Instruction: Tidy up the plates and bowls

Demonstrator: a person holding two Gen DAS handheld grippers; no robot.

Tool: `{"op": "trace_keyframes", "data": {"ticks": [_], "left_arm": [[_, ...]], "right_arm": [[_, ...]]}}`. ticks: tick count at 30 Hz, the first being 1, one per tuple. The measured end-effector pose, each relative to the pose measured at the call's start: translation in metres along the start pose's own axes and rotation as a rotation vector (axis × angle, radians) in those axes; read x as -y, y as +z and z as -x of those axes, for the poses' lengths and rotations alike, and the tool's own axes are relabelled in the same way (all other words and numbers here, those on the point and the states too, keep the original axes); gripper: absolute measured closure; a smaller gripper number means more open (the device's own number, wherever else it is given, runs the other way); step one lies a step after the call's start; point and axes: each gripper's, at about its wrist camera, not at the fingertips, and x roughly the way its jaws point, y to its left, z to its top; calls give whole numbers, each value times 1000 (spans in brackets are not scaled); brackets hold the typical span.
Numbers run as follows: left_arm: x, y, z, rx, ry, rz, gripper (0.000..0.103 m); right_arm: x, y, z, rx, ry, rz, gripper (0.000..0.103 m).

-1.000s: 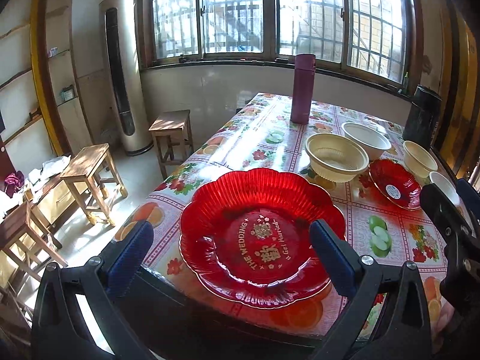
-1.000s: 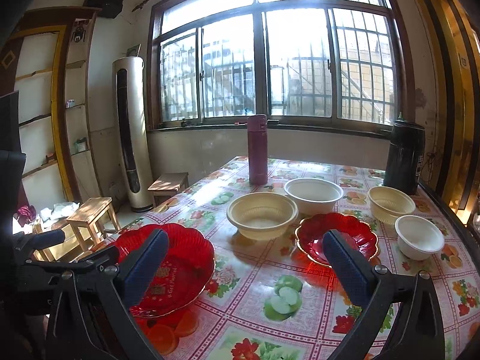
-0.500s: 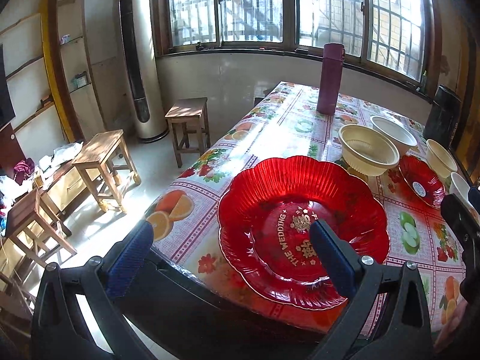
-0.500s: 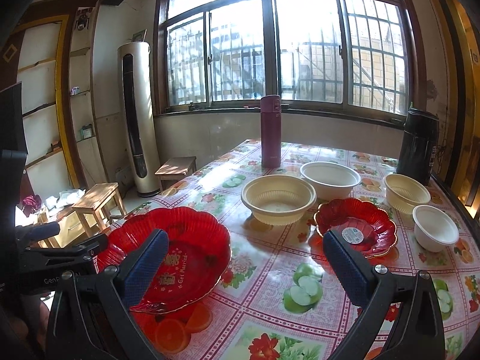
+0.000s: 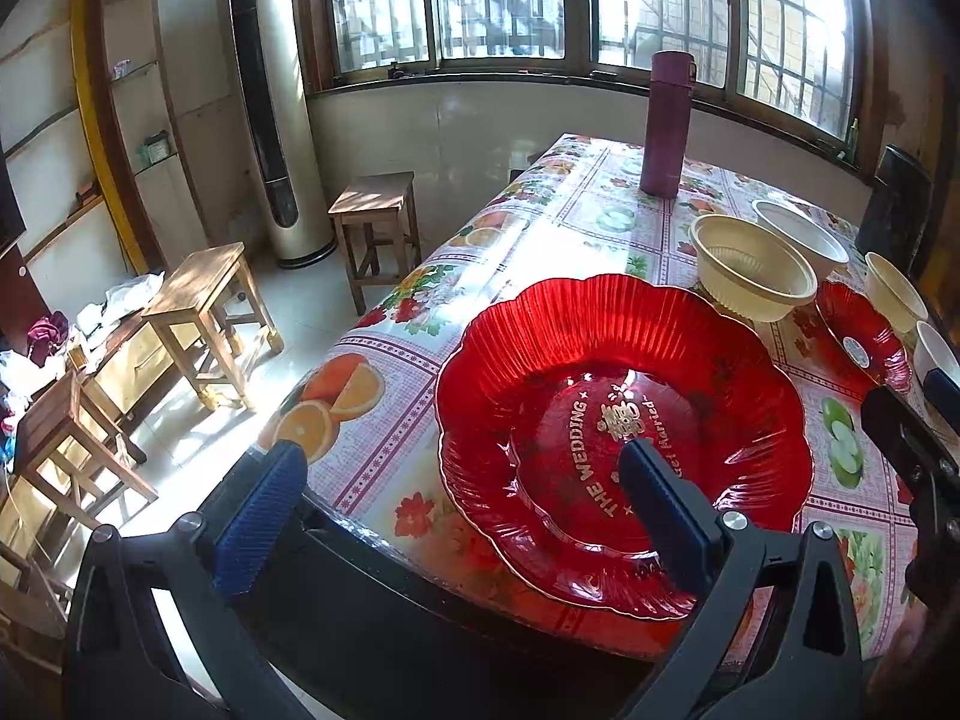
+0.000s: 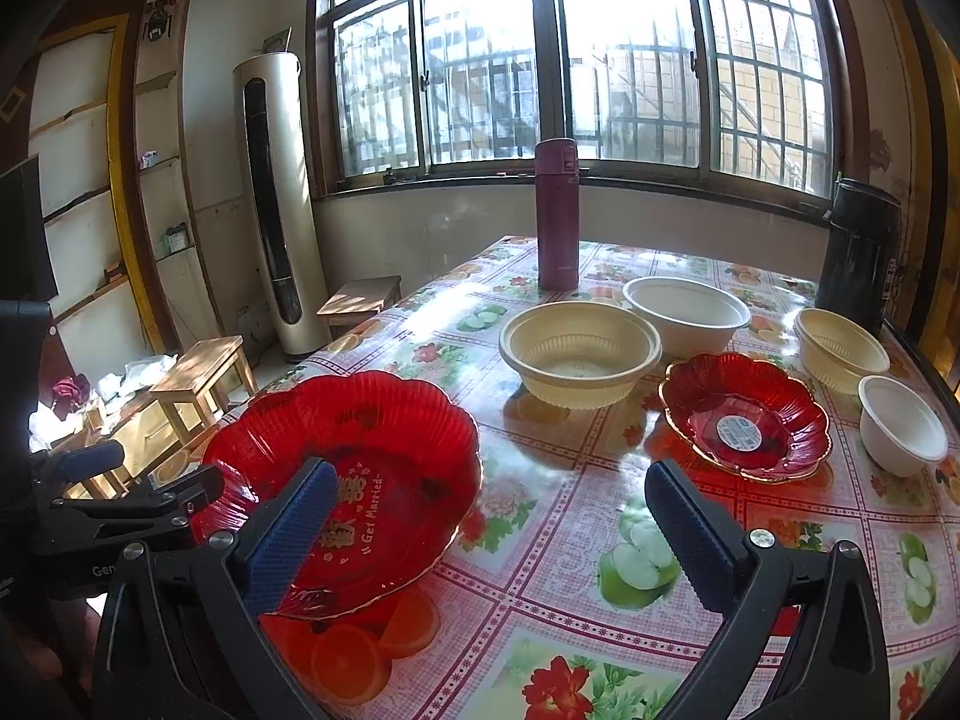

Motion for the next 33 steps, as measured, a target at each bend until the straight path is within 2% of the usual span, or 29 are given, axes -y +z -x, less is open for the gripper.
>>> {"op": "trace_keyframes", "data": {"ticks": [14,33], "left_arm": [[-5,0,-19,-46,-10,4,0],[-7,-3,-43,-107,-41,1,0]], "right_arm": [[-2,1,-40,-84,29,-52,0],[-4,-3,-67,-155,9,-87,1]]}}
